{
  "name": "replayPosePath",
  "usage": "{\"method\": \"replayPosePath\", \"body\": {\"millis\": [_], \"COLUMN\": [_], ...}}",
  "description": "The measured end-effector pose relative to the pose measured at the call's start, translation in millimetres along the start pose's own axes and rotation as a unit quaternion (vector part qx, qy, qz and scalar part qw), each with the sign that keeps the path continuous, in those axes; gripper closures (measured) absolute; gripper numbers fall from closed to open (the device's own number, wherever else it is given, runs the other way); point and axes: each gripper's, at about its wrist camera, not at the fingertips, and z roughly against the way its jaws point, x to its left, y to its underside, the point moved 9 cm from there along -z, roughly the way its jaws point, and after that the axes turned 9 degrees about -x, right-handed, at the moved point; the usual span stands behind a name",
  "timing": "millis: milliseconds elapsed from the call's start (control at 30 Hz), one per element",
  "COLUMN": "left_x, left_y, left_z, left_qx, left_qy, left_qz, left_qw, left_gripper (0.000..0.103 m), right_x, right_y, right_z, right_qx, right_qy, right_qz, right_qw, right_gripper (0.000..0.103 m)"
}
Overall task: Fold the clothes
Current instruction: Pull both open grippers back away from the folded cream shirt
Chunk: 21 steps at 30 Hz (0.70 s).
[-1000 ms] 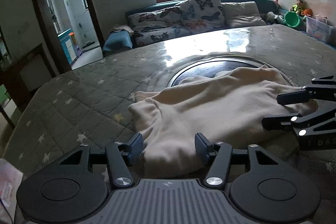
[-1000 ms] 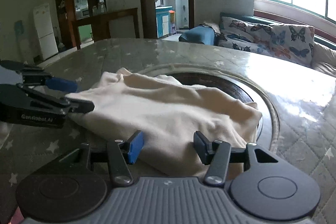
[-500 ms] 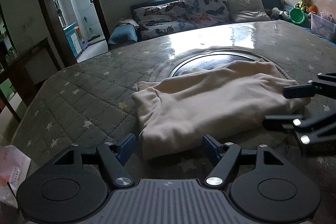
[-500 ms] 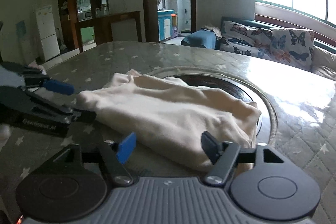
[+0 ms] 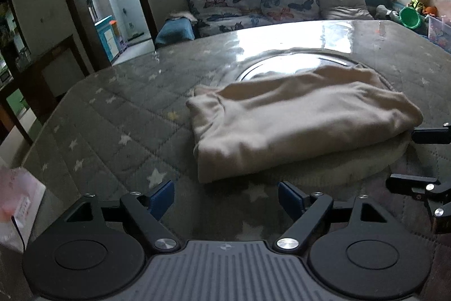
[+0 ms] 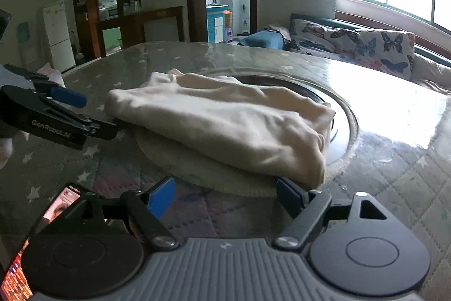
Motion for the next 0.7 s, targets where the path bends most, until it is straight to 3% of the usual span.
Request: {"method": "replayPosePath", "body": {"millis": [167,333,500,700], "left_x": [-2,-1,1,5], "left_y": [13,18,21,25], "left_z": [-4,-1,1,-1], "left_qx": [0.017,0.019,0.021,0.023], "left_qy": [-0.003,-0.006,-0.007,-0.01], "left_qz": [0.014,0.025,0.028,0.038], "left_qw": [0.9998,0.9995,0.9994,0.999], "left_gripper": [0.018,0.014,0.007,0.0], "right_x": [0,5,4,4], "right_y": [3,6,8,9], "right_z": [-1,-4,-6,-6], "right_qx": [0.005,0.015,0.023,0.024], "right_qy": [-0.002,0.0,0.005,0.005], "right_qz": [-0.002,0.016,0.015,0.016], "right_qw": [1.0,1.0,1.0,1.0], "right_gripper": [0.016,0.006,0.0,0.0]}}
